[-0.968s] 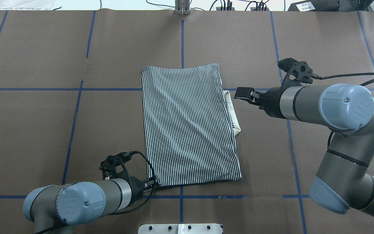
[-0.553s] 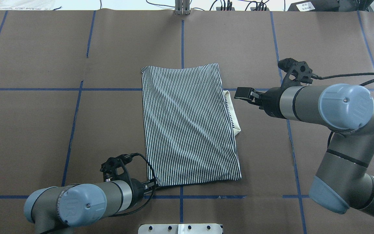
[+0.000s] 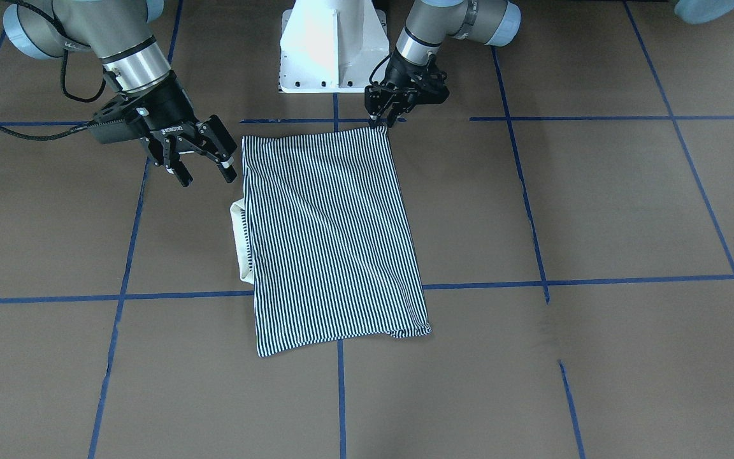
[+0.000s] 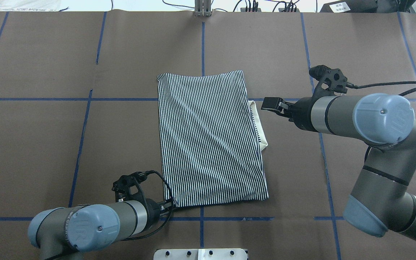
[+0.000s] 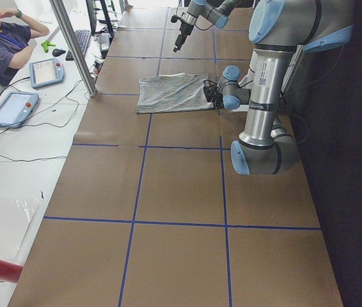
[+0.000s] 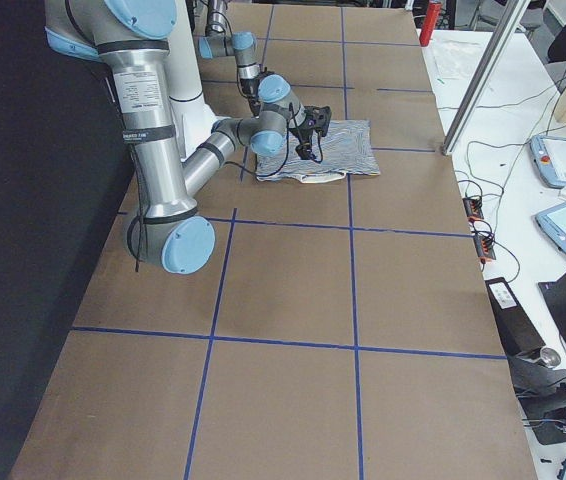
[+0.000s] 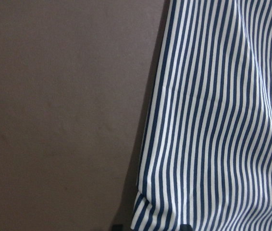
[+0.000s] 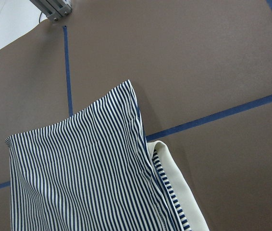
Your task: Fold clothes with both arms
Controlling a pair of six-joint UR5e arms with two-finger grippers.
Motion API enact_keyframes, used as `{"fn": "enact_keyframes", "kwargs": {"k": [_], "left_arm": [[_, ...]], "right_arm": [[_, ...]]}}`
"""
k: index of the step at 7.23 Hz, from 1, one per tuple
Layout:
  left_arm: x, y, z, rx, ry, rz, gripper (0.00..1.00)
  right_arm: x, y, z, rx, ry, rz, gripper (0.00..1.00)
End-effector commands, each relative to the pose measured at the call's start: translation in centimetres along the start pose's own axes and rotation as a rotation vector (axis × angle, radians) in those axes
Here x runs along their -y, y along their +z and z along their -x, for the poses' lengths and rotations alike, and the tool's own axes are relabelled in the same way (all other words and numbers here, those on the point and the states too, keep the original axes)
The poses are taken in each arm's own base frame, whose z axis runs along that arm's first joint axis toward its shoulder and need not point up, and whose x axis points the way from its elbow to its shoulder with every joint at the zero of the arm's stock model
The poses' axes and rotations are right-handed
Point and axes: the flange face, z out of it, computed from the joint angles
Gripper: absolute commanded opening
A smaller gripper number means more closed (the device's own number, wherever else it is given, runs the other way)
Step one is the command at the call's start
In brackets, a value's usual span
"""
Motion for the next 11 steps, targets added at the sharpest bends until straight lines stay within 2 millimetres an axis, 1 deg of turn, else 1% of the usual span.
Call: {"fn": "enact_keyframes", "kwargs": {"k": [1, 3, 5, 9, 10, 11], "left_arm": [[0.06, 0.09, 0.03, 0.001, 0.000, -0.002, 0.48], [0.07, 0.23, 0.11, 0.004, 0.000, -0.003, 0.42], [0.08, 0.30, 0.15, 0.006, 0.000, -0.004, 0.42], [0.13, 0.49, 0.05, 0.007, 0.000, -0.005, 0.37], [0.11, 0.47, -0.03, 0.005, -0.001, -0.005, 0.30], [0.11, 0.45, -0.05, 0.004, -0.001, -0.004, 0.14]], "right_arm": [[0.01, 0.07, -0.05, -0.001, 0.000, 0.000, 1.00], [0.01, 0.07, -0.05, -0.001, 0.000, 0.000, 1.00], [0.01, 0.00, 0.00, 0.001, 0.000, 0.000, 1.00], [0.00, -0.07, 0.04, 0.003, 0.000, 0.000, 1.00], [0.00, -0.07, 0.04, 0.003, 0.000, 0.000, 1.00], [0.00, -0.07, 0.04, 0.003, 0.000, 0.000, 1.00]]}}
